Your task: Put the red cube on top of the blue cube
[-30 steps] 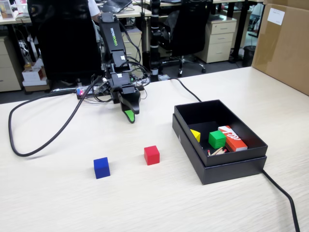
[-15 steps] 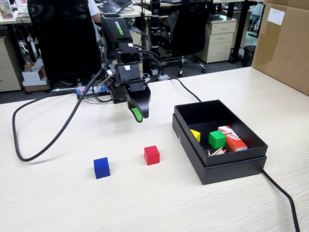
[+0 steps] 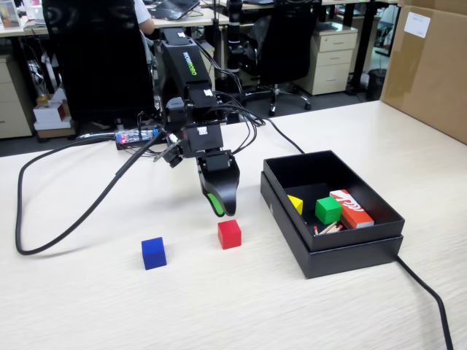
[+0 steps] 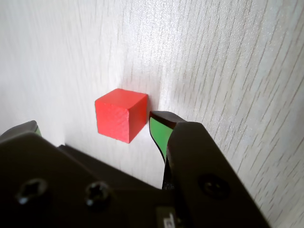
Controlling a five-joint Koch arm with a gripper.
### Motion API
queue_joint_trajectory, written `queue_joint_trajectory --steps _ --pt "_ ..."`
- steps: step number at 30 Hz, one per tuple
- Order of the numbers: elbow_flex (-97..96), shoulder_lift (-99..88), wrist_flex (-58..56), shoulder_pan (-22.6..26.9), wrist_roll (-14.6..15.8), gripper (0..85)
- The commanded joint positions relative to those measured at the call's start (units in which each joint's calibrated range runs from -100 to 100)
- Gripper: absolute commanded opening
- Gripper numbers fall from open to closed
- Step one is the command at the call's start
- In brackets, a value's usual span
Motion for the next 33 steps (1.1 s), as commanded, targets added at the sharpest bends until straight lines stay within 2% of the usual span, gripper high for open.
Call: queue_joint_trajectory --steps 1,25,33 --pt "4.10 1.06 -0.10 0.00 -0.05 46.4" --pt "5.92 9.90 0.59 0.00 -0.05 46.0" --pt "6.01 10.36 0.59 0.15 -0.39 42.0"
